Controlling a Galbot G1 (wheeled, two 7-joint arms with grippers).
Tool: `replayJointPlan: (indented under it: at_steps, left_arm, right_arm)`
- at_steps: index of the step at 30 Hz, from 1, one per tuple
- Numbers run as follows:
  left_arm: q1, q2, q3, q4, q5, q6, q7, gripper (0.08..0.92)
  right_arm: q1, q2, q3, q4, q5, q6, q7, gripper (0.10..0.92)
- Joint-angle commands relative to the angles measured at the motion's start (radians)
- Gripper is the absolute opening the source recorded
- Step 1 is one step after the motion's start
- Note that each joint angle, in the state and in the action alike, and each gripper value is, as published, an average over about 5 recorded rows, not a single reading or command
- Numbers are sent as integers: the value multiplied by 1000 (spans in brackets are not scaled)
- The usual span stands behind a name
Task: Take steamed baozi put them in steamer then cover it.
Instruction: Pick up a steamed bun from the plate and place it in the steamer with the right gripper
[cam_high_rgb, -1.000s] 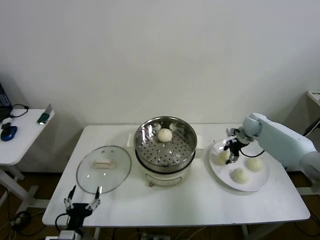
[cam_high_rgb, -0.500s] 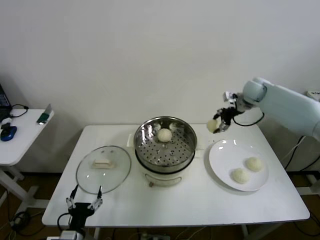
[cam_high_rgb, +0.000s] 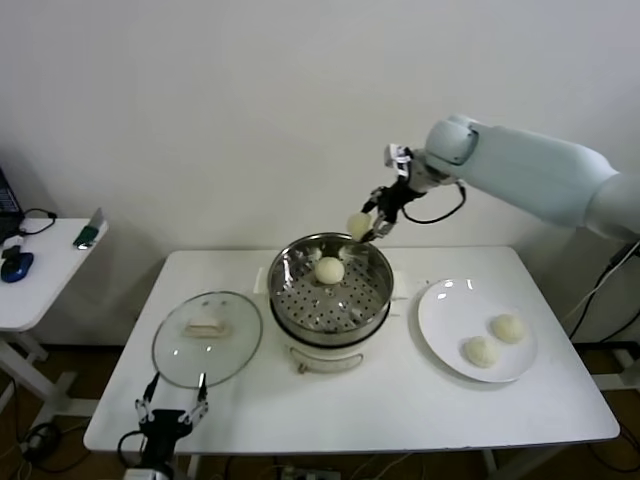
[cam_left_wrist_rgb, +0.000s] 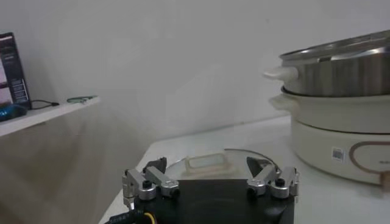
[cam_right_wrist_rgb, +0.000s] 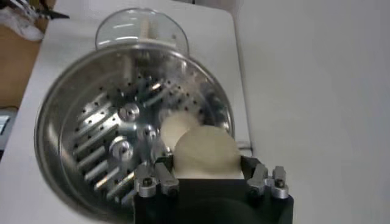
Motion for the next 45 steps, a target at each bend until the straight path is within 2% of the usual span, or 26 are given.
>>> replayJointPlan:
  at_steps: [1,9,26,32,40,45]
  left_arm:
    - [19,-2,4,1,-5,-17,-4,823]
    - [10,-1,3,-5,-8,-8,-4,823]
    - [-5,-3,-2,10,-15,-7,-5,823]
    - [-6,-3,-3,13,-15,-7,-5,823]
    - [-4,-4,-1,7,-34,-1,-7,823]
    - [-9,-4,0,2,-40,6,-9,823]
  right_arm:
    - [-49,209,-49,-19,95,-24,42,715]
    - [-132,272,-67,-49,70,-26,48,719]
    - [-189,268,-72,-59,-5,-25,38,724]
    - [-171,256,-68,-54,-16,-28,22,799]
    - [-80,170,-47,-15,-28,-14,-32,823]
    - [24,34,-52,71,-36,-1,-73,823]
